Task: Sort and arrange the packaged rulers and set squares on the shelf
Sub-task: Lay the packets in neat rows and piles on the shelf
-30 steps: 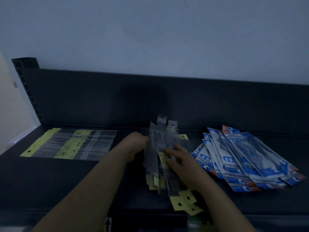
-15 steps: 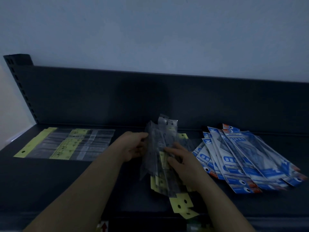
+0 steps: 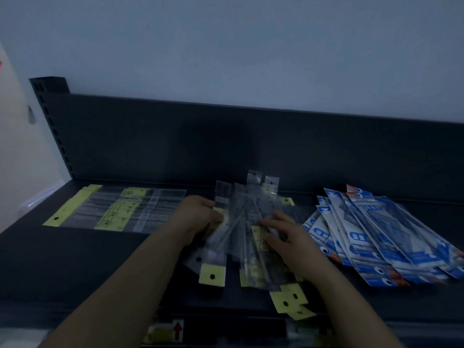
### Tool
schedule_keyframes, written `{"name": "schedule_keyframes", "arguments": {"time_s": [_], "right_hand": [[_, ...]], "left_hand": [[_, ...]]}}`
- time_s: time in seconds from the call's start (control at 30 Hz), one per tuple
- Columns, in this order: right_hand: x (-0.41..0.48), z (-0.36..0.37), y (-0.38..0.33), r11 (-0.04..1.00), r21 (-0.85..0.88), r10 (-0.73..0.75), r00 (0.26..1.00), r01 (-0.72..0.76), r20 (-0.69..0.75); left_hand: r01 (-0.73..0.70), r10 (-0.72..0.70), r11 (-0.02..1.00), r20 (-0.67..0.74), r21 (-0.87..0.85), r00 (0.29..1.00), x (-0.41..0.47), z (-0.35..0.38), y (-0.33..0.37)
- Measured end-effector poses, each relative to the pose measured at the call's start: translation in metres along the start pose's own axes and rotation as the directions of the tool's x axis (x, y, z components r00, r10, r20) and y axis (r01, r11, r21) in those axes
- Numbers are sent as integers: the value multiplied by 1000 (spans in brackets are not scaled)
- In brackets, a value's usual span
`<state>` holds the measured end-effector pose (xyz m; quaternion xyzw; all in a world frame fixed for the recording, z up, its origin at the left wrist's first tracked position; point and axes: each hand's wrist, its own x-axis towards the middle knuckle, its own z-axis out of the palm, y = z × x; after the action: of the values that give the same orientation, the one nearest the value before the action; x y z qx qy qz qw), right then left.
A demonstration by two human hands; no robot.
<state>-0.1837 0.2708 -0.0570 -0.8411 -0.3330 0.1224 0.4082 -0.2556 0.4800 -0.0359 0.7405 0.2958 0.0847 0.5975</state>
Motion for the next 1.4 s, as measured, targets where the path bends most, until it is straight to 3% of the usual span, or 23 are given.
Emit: {"name": "schedule_keyframes", "arguments": {"time_s": [0.23, 0.4, 0.53, 0.73, 0.87, 1.03, 1.17, 1.3, 1.4], "right_hand": [[-3, -6, -10, 999, -40, -32, 999, 32, 7], [-7, -14, -12, 979, -190, -80, 996, 71, -36], [-11, -14, -12, 977, -210, -44, 997, 29, -68], [-14, -13, -14, 979, -198, -66, 995, 50, -71], [-14, -8, -17, 957, -290, -9, 1000, 17, 30], [-16, -14, -14, 981, -196, 5, 999, -13, -43], [-21, -18, -6, 977, -213, -13, 995, -9, -102], [-24, -17, -9, 943, -318, -103, 995, 93, -16], [-24, -18, -8, 938, -344, -60, 998, 50, -21]], "left_hand": [[20, -20, 980, 4, -197, 1000, -8, -1, -1], [-56, 48, 939, -34, -340, 998, -16, -5, 5], [-110, 92, 958, -81, -263, 993, -18, -16, 14], [13, -4, 978, 43, -206, 999, -30, -21, 14], [74, -48, 978, 132, -196, 990, -39, -16, 5], [-38, 67, 985, 169, -171, 983, -48, -1, 4], [-17, 45, 992, 214, -128, 976, -48, 17, 8], [-16, 37, 995, 214, -100, 976, -44, 27, 3], [-6, 30, 994, 213, -109, 977, -45, 27, -4]]}}
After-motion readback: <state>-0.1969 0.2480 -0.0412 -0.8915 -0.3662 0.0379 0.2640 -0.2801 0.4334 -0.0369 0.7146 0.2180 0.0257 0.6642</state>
